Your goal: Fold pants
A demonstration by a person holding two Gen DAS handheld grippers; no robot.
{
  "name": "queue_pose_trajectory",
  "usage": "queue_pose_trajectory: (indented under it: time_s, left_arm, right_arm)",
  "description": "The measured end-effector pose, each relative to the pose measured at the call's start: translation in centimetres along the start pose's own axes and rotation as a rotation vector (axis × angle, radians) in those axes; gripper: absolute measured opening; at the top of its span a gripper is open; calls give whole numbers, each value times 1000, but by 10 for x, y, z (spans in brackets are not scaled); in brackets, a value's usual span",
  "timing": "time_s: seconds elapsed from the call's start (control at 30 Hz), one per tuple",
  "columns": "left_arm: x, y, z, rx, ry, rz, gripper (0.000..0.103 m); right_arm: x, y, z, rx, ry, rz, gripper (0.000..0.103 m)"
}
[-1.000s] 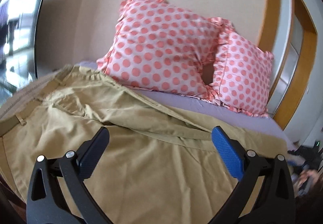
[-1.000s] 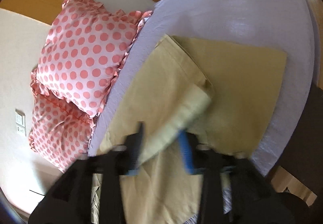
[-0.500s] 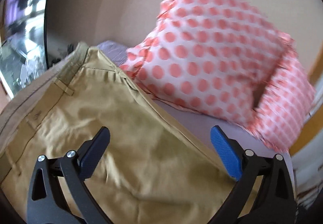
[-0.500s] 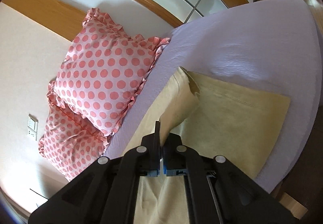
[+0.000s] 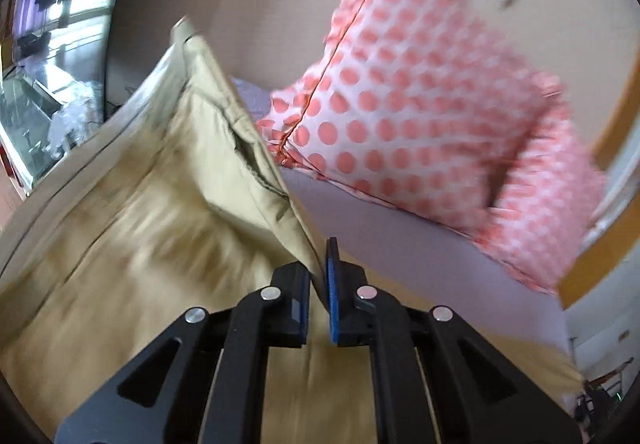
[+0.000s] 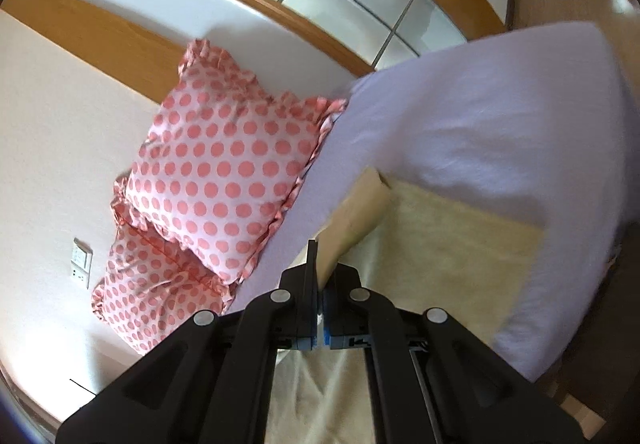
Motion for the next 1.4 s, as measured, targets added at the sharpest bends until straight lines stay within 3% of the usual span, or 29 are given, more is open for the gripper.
queue_pose_trajectory:
  time_s: [0.07,0.17,0.23,0.47,0.53,0.6,0.63,0.83,0.9,1.03,1.07,1.1,1.13,1.17,1.3,1.4]
  left_arm:
    - [20,49,-38,-6,51,-37,7]
    - [41,78,-82,24,113,-32,7]
    - [53,82,-112,57,148,-23,7]
    - [66,79,-142,48,154,18,8]
    - [65,79,-149,43,133,33,10]
    - [63,84,-155,21,112,41,15]
    - [64,87,-158,11,105,43,17]
    - [74,107,-169,-47,126,41,28]
    - [81,114,-168,-78,151,51,29]
    - [92,124,-166,-120,189,68,31]
    - [95,125,-166,-130,194,71,32]
    - [97,126,-167,-135,195,75,33]
    - [99,127,-167,-137,198,78,34]
    - [102,127,-167,-138,202,78,34]
    - [115,129,-170,-142,229,86,34]
    - [117,130,-173,-148,238,86,36]
  right_arm:
    - [-9,10,1,-7,7,-22,1]
    - [-22,15,-4,6,13,-72,1]
    - [-30,14,-9,20,16,-115,1]
    - [-42,15,-15,47,28,-193,2]
    - [-43,19,-15,47,46,-222,13]
    - [-44,31,-12,-3,51,-283,60]
    - [-44,36,-11,-36,56,-297,61]
    - [-48,36,-12,-61,99,-340,57]
    - [-45,31,-15,-53,118,-314,48]
    - [-32,16,-27,-31,220,-284,46]
    - [-31,14,-29,-28,236,-273,38]
    - [-31,8,-31,-9,245,-241,17]
    - [-32,4,-33,6,244,-226,6]
    - [-32,-1,-35,10,263,-216,3]
    - [-8,-8,-39,-6,320,-160,3]
    - [55,-12,-53,19,417,-17,3]
Point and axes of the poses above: each gripper's, at about its wrist camera, not at the fingertips, and y roughly against the way its jaws point, x to its left, z to its top, the point moved 1 cm from there along -y, roughly the way its jaws point, and after that the axes turned 1 degree about x, right-handed, at the moved point
